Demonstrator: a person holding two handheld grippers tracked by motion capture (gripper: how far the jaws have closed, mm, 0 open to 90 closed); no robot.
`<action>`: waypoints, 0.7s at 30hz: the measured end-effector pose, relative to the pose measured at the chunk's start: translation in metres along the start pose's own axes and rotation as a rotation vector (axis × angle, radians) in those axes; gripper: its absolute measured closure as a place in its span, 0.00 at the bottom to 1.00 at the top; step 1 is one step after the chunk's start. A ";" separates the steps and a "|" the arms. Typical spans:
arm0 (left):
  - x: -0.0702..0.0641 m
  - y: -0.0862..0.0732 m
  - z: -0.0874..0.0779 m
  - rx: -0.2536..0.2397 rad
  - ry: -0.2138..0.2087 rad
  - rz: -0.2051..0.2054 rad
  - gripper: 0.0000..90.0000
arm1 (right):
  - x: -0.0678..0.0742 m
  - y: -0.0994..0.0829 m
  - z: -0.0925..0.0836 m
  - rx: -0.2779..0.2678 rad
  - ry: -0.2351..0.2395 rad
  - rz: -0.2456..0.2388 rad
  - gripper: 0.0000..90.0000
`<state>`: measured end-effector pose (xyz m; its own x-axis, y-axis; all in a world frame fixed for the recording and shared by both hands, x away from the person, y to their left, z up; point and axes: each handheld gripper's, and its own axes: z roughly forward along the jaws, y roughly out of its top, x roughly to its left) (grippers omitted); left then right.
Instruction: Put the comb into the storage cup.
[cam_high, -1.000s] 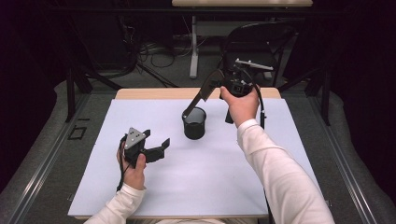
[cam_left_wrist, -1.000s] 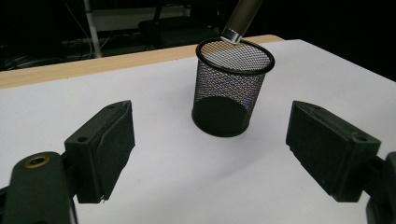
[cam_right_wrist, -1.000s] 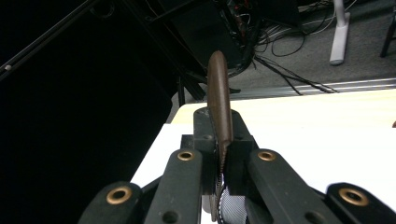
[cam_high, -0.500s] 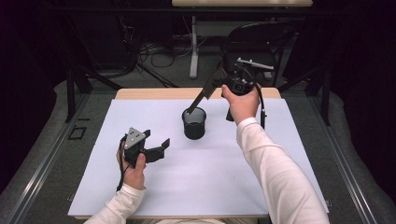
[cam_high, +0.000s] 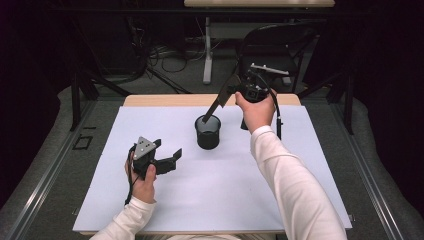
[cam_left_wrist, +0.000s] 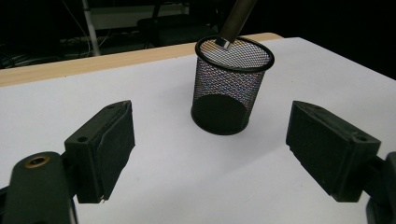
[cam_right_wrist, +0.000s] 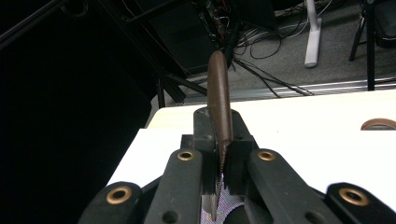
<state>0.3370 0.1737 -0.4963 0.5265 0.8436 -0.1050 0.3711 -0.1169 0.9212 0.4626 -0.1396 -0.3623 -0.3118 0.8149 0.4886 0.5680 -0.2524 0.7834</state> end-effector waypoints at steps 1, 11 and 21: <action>0.000 0.000 0.000 0.000 0.001 -0.001 0.17 | 0.001 -0.001 0.001 0.001 -0.002 -0.006 0.96; 0.000 0.000 0.000 0.002 0.002 -0.001 0.17 | 0.008 -0.009 0.012 0.026 -0.009 -0.041 0.96; 0.001 0.000 0.000 0.000 -0.002 -0.005 0.17 | 0.013 -0.016 0.021 0.042 -0.014 -0.059 0.96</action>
<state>0.3374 0.1748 -0.4963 0.5258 0.8434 -0.1106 0.3742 -0.1126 0.9205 0.4651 -0.1140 -0.3768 -0.3353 0.8350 0.4364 0.5807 -0.1816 0.7936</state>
